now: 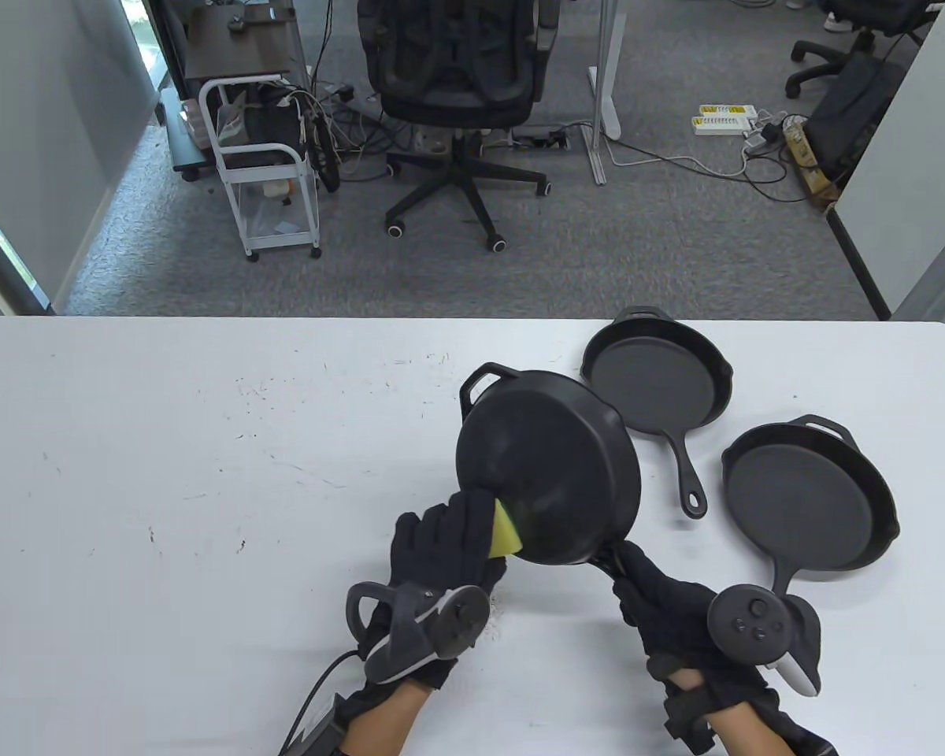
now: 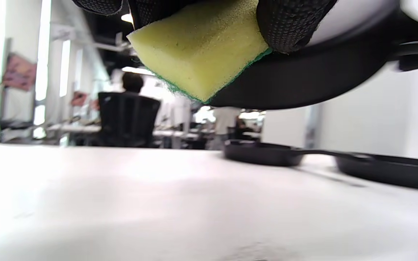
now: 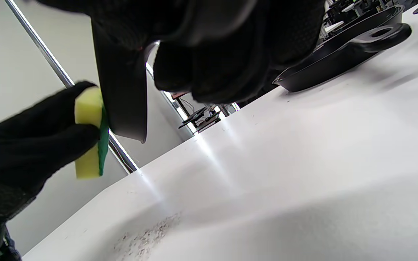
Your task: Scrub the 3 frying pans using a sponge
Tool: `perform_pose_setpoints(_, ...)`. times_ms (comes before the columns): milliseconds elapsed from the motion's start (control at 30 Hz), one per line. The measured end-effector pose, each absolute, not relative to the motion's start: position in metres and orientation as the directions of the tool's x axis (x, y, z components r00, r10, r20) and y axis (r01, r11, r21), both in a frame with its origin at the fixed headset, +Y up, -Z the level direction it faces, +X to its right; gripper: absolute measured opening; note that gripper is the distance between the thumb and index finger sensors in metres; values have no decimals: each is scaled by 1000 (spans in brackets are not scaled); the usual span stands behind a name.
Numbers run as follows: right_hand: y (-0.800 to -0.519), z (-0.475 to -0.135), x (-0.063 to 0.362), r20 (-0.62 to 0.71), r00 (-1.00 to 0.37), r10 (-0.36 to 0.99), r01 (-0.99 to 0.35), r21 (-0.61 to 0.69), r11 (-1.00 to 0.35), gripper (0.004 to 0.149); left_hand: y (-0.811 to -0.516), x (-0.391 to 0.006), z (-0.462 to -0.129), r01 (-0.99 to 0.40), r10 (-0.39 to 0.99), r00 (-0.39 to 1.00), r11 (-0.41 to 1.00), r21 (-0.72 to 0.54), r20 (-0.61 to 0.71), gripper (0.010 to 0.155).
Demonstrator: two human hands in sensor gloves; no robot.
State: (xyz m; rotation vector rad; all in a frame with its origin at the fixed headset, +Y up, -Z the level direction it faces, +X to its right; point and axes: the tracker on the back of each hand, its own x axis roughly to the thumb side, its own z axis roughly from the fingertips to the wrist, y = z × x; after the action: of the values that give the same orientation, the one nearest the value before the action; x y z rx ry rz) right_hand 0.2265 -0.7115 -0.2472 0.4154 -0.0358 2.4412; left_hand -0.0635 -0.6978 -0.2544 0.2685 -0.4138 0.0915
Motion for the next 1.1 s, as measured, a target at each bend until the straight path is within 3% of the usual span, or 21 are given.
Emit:
perform_pose_setpoints(67, -714, -248, 220, 326, -744, 583, -583, 110, -805, 53, -692, -53, -244, -145, -17, 882, 941, 307, 470, 82)
perform_pose_setpoints(167, -717, -247, 207, 379, -734, 564, -540, 179, -822, 54, -678, -53, -238, -143, -38, 897, 918, 369, 440, 81)
perform_pose_setpoints(300, -719, -245, 196, 423, -721, 548, -497, 234, -835, 53, -666, -85, -253, -197, 63, 932, 914, 354, 356, 80)
perform_pose_setpoints(433, -723, -247, 194, 420, -717, 556, -490, 264, -831, 53, -676, -120, -264, -185, 94, 956, 927, 326, 277, 80)
perform_pose_setpoints(567, -727, -247, 196, 364, -753, 548, -502, 222, -836, 53, -698, -134, -268, -225, 159, 954, 940, 257, 253, 80)
perform_pose_setpoints(800, -727, -258, 197, 165, -675, 719, -701, 162, -694, 54, -709, -127, -262, -212, 157, 954, 956, 203, 257, 80)
perform_pose_setpoints(1000, -724, -298, 156, 64, -641, 765, -749, 167, -641, 57, -710, -127, -262, -223, 173, 952, 958, 183, 254, 80)
perform_pose_setpoints(1100, -721, -325, 124, 23, -727, 687, -673, 179, -718, 57, -708, -129, -261, -221, 170, 954, 956, 193, 249, 80)
